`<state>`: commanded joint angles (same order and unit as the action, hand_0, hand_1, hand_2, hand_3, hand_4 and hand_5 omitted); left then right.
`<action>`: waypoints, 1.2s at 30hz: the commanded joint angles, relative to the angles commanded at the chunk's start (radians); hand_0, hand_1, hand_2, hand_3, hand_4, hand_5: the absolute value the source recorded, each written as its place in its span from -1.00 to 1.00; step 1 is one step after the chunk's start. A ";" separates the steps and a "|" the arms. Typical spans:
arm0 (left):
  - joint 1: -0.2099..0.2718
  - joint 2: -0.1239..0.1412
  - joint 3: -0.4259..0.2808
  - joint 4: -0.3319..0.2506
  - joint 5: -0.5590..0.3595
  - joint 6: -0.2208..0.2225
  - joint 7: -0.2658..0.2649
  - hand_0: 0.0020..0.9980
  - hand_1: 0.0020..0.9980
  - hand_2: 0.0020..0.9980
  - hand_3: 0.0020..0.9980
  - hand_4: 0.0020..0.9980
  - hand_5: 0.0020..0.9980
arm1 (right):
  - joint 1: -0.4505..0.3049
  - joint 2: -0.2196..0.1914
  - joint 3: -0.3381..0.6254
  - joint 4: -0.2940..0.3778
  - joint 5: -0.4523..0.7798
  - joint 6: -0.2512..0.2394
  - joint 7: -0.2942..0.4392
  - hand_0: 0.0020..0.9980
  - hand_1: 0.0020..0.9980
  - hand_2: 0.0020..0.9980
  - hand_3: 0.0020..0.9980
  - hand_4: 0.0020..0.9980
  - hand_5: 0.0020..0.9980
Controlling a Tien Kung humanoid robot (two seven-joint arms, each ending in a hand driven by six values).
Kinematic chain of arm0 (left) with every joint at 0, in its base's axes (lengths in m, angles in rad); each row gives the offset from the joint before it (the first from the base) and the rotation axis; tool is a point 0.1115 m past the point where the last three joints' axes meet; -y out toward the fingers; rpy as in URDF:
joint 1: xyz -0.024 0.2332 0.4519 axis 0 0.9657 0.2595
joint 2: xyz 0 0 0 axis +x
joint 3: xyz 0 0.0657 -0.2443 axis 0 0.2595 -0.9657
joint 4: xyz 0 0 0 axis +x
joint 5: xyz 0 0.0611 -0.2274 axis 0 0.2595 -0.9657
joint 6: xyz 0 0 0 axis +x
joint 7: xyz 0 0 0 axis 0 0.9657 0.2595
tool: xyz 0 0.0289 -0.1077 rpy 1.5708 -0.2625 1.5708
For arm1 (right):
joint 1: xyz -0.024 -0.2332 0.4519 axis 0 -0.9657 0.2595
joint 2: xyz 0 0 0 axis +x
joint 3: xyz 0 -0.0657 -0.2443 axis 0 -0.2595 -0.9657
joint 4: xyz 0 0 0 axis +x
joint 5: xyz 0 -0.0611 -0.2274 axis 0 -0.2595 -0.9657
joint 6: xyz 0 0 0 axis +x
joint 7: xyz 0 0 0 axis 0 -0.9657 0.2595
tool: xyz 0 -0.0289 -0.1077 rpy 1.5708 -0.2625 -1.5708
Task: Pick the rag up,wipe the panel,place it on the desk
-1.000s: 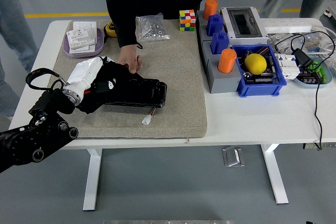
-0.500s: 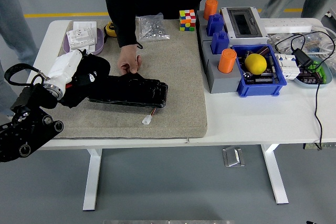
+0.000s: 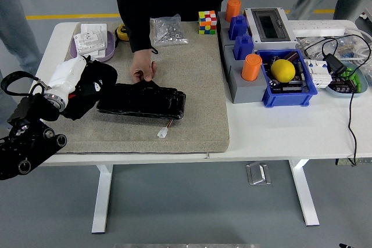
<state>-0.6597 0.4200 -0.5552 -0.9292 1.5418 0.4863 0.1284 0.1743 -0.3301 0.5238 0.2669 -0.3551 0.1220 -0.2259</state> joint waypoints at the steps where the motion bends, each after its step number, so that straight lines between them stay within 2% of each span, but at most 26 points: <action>1: 0.000 0.000 0.001 0.000 0.001 0.001 -0.001 -0.38 -0.65 0.34 0.34 -0.29 -1.00 | 0.000 0.000 0.000 0.000 0.000 0.000 0.000 0.57 0.29 0.43 0.33 1.00 0.10; 16: -0.023 -0.025 0.047 -0.011 -0.009 0.000 0.002 -0.39 -0.65 0.34 0.34 -0.29 -1.00 | 0.004 -0.003 -0.003 0.000 0.003 0.000 0.001 0.57 0.29 0.43 0.33 1.00 0.10; 28: -0.047 -0.059 0.089 -0.023 -0.020 0.001 0.006 -0.39 -0.65 0.34 0.34 -0.29 -1.00 | 0.008 -0.009 -0.010 -0.001 0.005 0.001 0.001 0.57 0.29 0.43 0.33 1.00 0.10; 36: -0.069 -0.093 0.145 -0.032 -0.032 0.002 0.010 -0.39 -0.65 0.34 0.34 -0.29 -1.00 | 0.010 -0.015 -0.013 -0.001 0.006 0.002 0.001 0.57 0.29 0.43 0.33 1.00 0.11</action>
<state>-0.7288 0.3274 -0.4103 -0.9614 1.5096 0.4878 0.1380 0.1840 -0.3452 0.5105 0.2656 -0.3493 0.1237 -0.2251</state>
